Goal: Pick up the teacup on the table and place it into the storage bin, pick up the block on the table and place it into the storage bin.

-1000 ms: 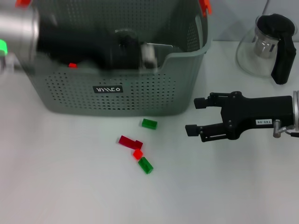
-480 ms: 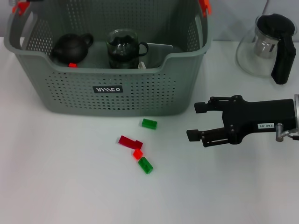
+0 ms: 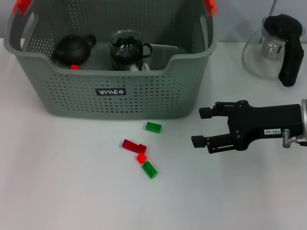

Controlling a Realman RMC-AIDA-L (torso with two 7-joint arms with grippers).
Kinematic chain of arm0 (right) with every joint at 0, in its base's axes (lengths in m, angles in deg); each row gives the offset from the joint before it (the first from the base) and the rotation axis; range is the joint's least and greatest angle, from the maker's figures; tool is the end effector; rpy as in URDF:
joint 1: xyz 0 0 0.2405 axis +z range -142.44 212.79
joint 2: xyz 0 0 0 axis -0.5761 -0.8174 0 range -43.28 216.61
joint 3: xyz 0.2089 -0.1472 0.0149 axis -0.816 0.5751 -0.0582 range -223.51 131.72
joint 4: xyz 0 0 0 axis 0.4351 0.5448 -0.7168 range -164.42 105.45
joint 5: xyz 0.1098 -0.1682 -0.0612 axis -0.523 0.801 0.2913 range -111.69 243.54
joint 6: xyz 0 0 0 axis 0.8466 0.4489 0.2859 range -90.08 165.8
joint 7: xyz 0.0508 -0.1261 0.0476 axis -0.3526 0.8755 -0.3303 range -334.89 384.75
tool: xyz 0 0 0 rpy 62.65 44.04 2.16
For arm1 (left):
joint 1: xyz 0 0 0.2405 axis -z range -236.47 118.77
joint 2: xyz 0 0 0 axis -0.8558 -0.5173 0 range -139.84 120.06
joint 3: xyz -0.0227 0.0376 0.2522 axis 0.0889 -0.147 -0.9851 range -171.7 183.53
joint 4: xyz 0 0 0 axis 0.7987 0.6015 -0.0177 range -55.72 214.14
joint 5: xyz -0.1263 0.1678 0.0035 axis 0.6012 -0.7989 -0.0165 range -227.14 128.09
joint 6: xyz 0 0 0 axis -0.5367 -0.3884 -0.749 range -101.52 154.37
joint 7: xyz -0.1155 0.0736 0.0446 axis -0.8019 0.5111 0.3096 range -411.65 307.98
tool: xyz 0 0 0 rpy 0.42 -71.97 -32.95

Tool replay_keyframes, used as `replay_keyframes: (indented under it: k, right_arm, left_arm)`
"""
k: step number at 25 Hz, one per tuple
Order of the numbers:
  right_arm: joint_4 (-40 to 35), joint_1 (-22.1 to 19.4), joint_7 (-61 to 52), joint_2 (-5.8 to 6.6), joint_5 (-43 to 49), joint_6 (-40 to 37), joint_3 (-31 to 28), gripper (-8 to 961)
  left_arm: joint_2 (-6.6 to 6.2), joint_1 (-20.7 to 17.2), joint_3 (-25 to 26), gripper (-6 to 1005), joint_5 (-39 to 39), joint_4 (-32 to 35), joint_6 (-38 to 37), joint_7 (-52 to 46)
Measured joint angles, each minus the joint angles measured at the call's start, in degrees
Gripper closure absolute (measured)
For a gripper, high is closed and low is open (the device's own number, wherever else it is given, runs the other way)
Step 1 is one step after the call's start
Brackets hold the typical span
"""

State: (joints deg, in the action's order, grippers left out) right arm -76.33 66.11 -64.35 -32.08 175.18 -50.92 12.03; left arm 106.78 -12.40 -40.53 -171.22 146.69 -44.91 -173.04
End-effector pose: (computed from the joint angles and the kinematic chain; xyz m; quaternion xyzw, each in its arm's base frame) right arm 0.2169 0.3356 -0.0131 -0.9649 0.1727 0.1908 0.0524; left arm -0.1095 0.4513 0.1054 -0.9008 -0.2190 -0.2171 0.3056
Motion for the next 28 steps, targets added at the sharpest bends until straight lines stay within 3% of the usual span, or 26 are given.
replay_keyframes:
  k: [3, 5, 9, 12, 19, 24, 28]
  right_arm:
    - [0.0, 0.0, 0.0, 0.01, 0.0, 0.0, 0.0, 41]
    - [0.0, 0.0, 0.0, 0.00, 0.0, 0.3, 0.0, 41]
    - [0.1, 0.0, 0.0, 0.00, 0.0, 0.5, -0.1, 41]
    - [0.1, 0.0, 0.0, -0.05, 0.0, 0.5, -0.1, 41]
    - [0.6, 0.1, -0.3, -0.05, 0.0, 1.0, -0.1, 40]
    - [0.6, 0.2, -0.3, -0.12, 0.0, 1.7, -0.1, 40]
    - [0.6, 0.2, -0.5, -0.26, 0.0, 1.9, -0.1, 40]
  left_arm:
    - [0.32, -1.6, 0.1, 290, 1.6, 5.1, -8.0, -0.4]
    - [1.26, -3.0, -0.1, 246, 3.0, 8.4, -15.8, 0.8]
    - [4.73, -7.9, -2.7, 118, 3.3, 14.1, -28.2, 6.4]
    - [6.79, -13.0, -7.0, 47, 3.2, 17.7, -32.1, 10.0]
    - [7.67, -18.9, -17.0, 47, -0.3, 18.5, -33.5, 10.7]
    - [7.81, -18.8, -22.9, 48, -6.4, 13.8, -32.6, 10.4]
    - [7.79, -17.5, -24.6, 48, -10.3, 8.7, -29.5, 10.3]
